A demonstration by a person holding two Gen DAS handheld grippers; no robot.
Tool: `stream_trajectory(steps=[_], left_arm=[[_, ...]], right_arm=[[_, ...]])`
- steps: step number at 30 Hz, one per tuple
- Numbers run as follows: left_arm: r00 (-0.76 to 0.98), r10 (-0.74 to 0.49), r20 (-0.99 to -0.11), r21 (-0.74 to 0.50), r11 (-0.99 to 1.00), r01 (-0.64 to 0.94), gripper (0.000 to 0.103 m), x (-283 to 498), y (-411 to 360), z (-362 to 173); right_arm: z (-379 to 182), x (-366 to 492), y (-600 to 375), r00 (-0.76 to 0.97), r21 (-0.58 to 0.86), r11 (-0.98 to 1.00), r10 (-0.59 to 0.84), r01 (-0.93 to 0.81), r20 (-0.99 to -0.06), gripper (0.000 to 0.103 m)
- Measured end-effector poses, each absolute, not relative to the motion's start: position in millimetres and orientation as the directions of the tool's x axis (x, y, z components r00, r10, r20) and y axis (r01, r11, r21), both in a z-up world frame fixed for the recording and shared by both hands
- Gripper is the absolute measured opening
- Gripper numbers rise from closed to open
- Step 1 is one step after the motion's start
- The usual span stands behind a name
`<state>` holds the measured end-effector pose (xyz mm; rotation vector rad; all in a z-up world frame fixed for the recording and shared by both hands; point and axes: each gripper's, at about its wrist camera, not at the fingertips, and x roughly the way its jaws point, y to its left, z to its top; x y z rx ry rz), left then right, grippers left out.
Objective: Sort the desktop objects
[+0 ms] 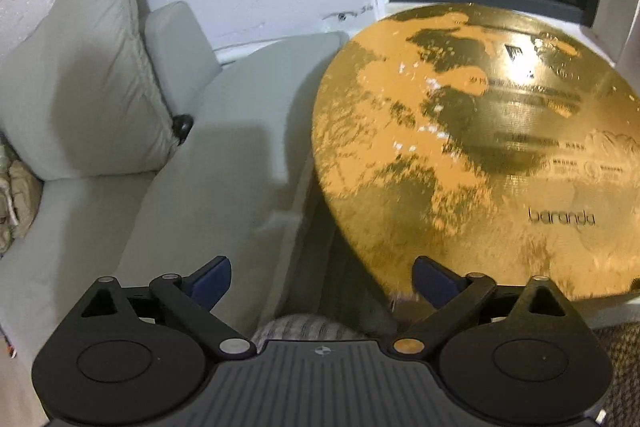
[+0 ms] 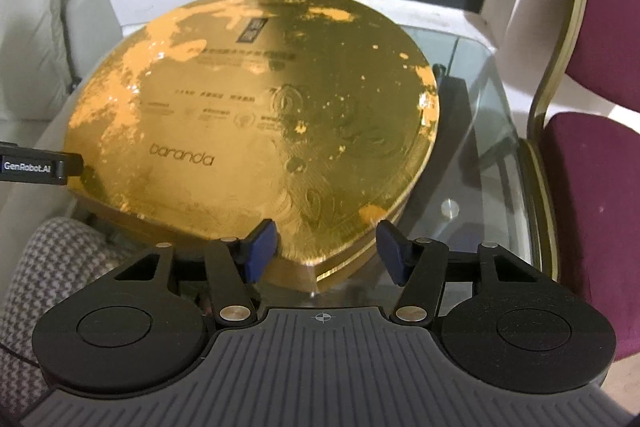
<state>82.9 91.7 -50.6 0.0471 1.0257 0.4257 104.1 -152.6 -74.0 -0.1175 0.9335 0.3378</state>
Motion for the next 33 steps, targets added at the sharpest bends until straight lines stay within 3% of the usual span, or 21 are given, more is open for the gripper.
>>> stream_trajectory(steps=[3,11,16,33], left_arm=[[0.475,0.323,-0.819,0.192,0.933,-0.303,0.098,67,83,-32],[0.563,0.221,-0.796,0.11,0.968,-0.226,0.102,27,40,17],[0.58,0.177,-0.795,0.088,0.98,-0.178,0.102,7,16,28],[0.621,0.072,-0.781,0.023,0.996,-0.087,0.102,-24,-31,30]], right_arm=[[-58,92,-162,0.548,0.105,0.937,0.284,-0.334,-0.787,0.061],[7,39,-180,0.59,0.181,0.902,0.397,-0.392,-0.703,0.089],[26,14,-187,0.618,0.179,0.913,0.383,-0.368,-0.686,0.093],[41,-20,-222,0.629,0.121,0.951,0.281,-0.285,-0.725,0.094]])
